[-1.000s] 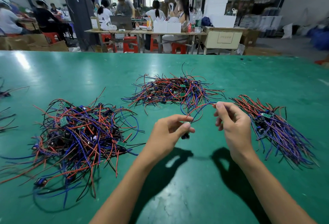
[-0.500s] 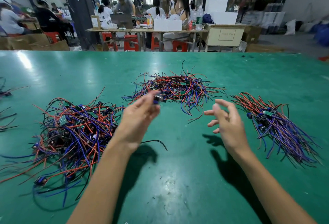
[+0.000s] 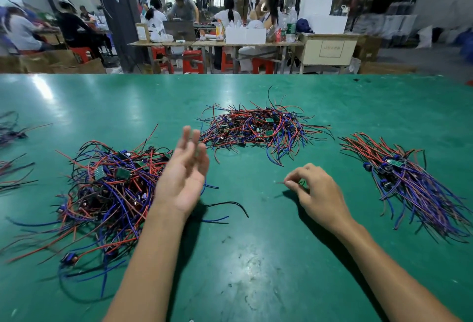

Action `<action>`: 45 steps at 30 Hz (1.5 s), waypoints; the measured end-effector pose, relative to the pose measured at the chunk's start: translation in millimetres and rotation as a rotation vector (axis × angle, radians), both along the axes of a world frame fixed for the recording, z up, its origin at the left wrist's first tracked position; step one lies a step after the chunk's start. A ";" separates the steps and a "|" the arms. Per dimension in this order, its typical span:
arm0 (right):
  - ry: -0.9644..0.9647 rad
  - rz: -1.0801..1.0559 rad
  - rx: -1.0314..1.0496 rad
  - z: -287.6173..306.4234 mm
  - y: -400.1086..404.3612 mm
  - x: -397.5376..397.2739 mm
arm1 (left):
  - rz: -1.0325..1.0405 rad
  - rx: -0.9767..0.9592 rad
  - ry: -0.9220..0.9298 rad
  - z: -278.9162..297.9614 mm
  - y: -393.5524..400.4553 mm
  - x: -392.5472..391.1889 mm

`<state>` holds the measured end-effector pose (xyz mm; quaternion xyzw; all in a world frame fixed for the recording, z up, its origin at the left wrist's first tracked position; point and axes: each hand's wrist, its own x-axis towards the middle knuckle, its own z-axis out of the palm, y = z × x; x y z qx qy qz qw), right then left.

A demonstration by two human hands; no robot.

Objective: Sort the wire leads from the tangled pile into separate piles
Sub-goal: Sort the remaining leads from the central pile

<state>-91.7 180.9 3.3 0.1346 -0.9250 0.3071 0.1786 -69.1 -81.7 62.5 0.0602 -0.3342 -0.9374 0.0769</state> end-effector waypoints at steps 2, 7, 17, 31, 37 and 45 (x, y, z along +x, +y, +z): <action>-0.041 0.099 -0.408 8.6 -9.5 4.9 | -0.089 -0.560 0.048 -2.1 21.1 4.6; -0.242 0.284 -1.140 28.1 -22.6 18.6 | -0.174 -1.628 0.374 -21.8 68.3 15.3; -0.129 -0.052 -0.639 13.0 -34.4 -25.8 | -0.064 -0.888 0.035 4.6 42.5 11.3; -0.185 -0.295 0.344 3.5 -32.5 -61.0 | 0.161 -0.289 0.279 20.3 -14.3 10.2; -0.124 -0.290 0.054 1.4 -21.9 -18.2 | -0.174 -0.833 -0.189 3.0 28.0 5.9; 0.009 0.036 -0.036 9.3 -39.9 52.2 | -0.267 -0.719 -0.256 -32.9 74.6 1.0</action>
